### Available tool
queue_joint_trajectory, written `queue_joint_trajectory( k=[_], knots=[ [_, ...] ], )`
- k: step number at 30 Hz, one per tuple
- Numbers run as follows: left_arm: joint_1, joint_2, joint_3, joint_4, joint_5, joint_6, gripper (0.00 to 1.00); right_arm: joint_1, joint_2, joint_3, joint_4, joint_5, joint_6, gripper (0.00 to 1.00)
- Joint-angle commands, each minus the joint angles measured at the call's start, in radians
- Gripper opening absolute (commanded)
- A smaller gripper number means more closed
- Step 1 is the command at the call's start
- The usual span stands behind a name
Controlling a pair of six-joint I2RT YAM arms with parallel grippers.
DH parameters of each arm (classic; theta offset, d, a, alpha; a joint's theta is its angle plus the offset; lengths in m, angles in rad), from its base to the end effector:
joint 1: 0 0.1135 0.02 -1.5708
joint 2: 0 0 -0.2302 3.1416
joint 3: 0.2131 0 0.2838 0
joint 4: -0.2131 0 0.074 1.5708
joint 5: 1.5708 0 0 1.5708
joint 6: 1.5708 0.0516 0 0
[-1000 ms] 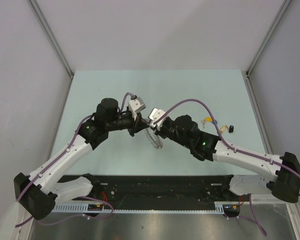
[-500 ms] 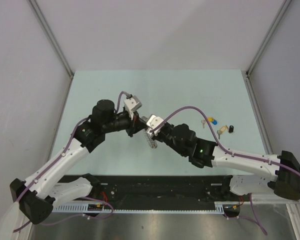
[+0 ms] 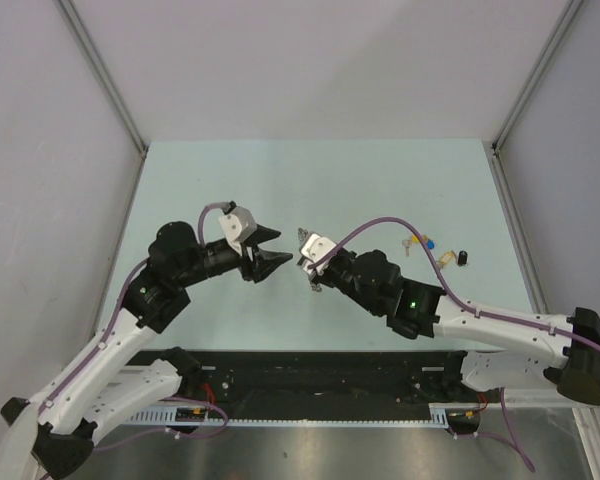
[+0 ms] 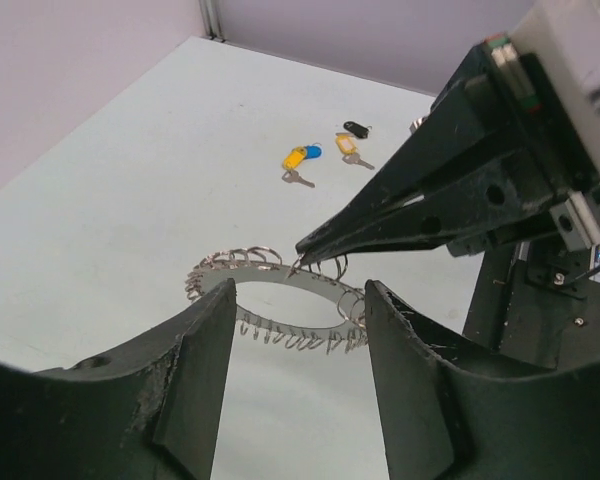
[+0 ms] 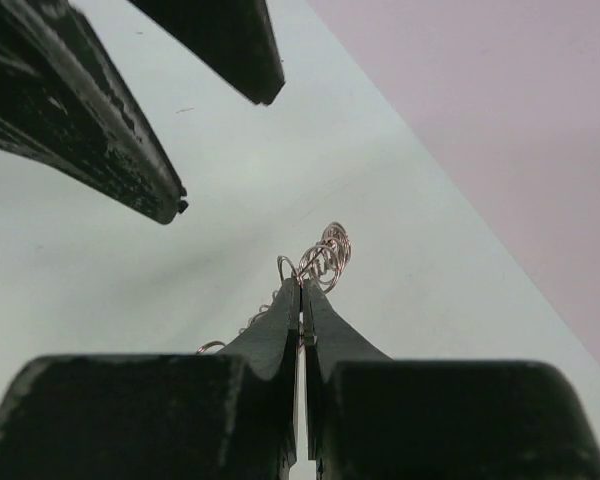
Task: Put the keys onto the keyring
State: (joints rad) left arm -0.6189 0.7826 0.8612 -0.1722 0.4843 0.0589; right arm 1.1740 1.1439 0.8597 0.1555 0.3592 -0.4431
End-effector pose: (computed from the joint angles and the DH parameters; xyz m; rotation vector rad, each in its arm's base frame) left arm 0.1878 -0.1633 0.3463 0.9141 1.4575 -0.8208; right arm 0.1439 0.2965 0.2872 -1.0274 1.3507 0.2422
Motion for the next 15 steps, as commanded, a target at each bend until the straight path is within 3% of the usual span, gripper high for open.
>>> queue_joint_trajectory(
  k=[1, 15],
  knots=[
    [0.002, 0.018, -0.042, 0.106, 0.056, 0.022, 0.59, 0.001, -0.062, -0.005, 0.078, -0.003, -0.002, 0.0],
    [0.002, 0.095, -0.036, 0.109, 0.207, 0.226, 0.56, 0.0, -0.168, -0.039, 0.067, -0.077, 0.023, 0.0]
  ],
)
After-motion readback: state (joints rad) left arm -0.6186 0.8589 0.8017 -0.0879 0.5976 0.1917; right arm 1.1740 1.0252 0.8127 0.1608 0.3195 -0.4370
